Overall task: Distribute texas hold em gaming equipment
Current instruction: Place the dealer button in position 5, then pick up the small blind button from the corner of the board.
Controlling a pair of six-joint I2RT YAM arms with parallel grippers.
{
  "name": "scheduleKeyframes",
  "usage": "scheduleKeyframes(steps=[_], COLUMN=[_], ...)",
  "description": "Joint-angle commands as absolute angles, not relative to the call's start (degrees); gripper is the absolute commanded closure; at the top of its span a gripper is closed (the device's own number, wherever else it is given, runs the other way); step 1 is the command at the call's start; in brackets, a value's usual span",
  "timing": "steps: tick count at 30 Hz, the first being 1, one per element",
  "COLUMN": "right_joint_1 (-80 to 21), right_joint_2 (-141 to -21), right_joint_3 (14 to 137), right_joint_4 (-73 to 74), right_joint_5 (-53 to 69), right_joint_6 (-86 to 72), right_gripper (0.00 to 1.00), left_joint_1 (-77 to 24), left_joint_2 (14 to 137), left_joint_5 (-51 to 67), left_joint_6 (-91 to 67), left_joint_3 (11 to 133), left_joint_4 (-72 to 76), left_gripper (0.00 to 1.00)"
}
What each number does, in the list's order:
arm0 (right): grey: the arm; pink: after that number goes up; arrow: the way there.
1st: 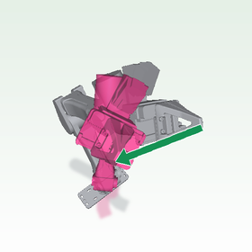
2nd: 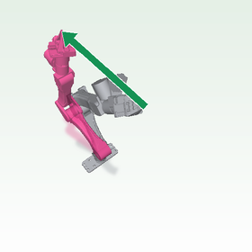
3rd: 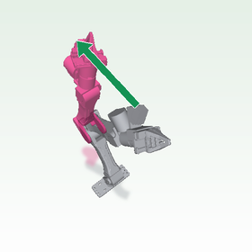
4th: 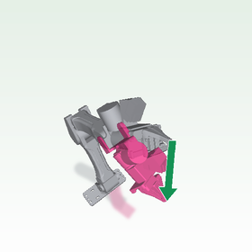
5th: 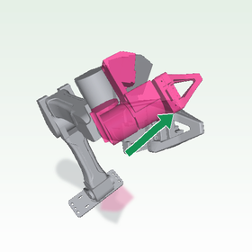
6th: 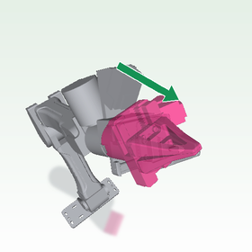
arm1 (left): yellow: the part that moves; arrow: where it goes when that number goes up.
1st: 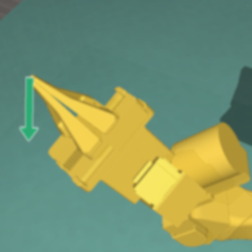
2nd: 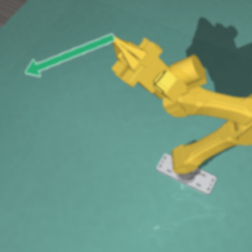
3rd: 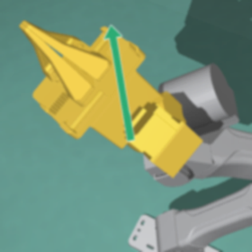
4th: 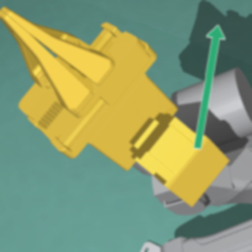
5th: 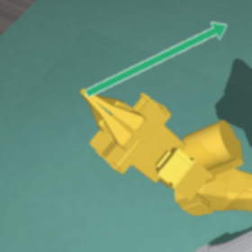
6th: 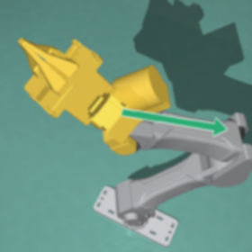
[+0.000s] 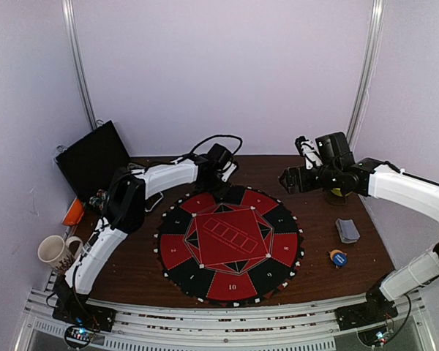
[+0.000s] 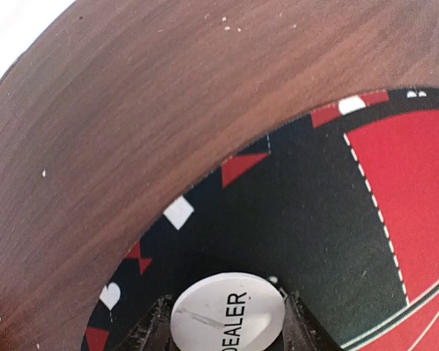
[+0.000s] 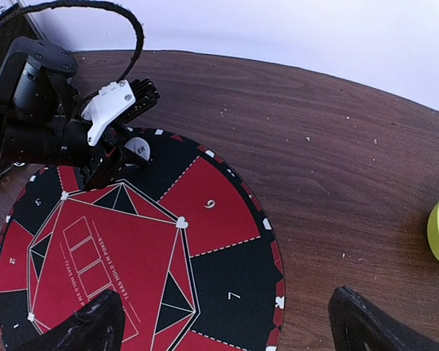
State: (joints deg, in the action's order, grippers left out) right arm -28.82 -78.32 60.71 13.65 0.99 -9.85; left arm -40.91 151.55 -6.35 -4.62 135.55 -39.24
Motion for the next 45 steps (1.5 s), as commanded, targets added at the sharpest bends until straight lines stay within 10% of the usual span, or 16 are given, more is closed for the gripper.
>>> scheduleKeyframes(steps=[1, 7, 19, 30, 45], right_joint_1=[-28.48, -28.20, -22.78, -22.28, -19.29], right_joint_2=[-77.93, -76.39, -71.62, -66.72, -65.47], right_joint_3=[62.25, 62.82, 63.53, 50.49, 39.52], right_joint_4=[16.13, 17.99, 40.69, 50.29, 46.46], right_joint_5=[-1.42, -4.86, -13.82, -9.89, -5.71], right_joint_6=[-9.68, -9.28, -17.23, -30.71, -39.10], right_gripper=[0.00, 0.00, 0.00, 0.05, 0.19], left_joint_1=[-40.83, -40.81, -40.80, -40.82, -40.81], left_joint_2=[155.05, 150.58, 122.45, 94.66, 88.25], left_joint_5=[-6.22, -4.95, -0.74, 2.03, 0.85], left_joint_6=[-5.58, -5.08, -1.95, -3.36, -0.89], left_joint_3=[136.14, 134.00, 111.33, 79.76, 73.80], left_joint_4=[-32.97, -30.67, -22.49, -19.49, -19.06], left_gripper=[0.48, 0.23, 0.08, 0.05, 0.04])
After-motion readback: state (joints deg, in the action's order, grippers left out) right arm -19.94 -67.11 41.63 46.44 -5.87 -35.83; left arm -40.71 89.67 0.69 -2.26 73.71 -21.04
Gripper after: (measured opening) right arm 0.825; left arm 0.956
